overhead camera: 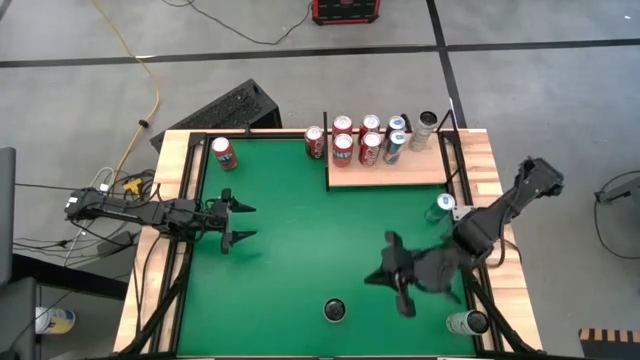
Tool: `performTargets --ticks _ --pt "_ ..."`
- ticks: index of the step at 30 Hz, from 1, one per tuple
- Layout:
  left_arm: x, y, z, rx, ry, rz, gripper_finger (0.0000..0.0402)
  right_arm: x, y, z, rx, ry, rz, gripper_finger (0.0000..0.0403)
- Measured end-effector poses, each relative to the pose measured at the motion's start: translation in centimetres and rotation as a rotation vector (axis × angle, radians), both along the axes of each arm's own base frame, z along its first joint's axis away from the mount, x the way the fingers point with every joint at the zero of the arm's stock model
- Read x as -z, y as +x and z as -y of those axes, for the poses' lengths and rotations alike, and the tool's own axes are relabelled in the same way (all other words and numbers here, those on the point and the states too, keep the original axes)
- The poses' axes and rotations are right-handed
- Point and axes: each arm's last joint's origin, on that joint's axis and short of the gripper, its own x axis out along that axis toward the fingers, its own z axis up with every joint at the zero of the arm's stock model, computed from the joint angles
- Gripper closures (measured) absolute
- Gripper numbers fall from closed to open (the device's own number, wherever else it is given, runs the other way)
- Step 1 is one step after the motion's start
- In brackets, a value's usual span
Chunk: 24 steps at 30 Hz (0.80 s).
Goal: Place canned beverage on shelf
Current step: Put the left yellow soda can on the shelf aligned with the other yellow soda can
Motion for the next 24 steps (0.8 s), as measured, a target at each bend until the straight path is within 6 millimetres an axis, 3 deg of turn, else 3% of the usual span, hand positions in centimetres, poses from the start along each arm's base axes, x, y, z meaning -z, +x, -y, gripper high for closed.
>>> performTargets --ticks 5,10,18,24 --pt "0.0 0.0 0.0 0.000 0.000 0.000 0.0072 0.0 1.2 -3.2 -0.058 -0.052 -0.062 0.0379" --pt "0.0 0.0 0.0 0.000 0.000 0.000 0.0072 0.4 2.7 -5.1 -0.075 -0.050 -0.061 0.0378" --pt "0.0 0.0 0.0 0.000 0.000 0.000 0.0072 2.1 6.0 -6.2 -0.054 -0.015 -0.029 0.0370" --pt "0.0 0.0 0.0 0.000 0.000 0.000 0.0072 2.3 7.8 -6.1 -0.184 -0.045 0.024 0.0372"
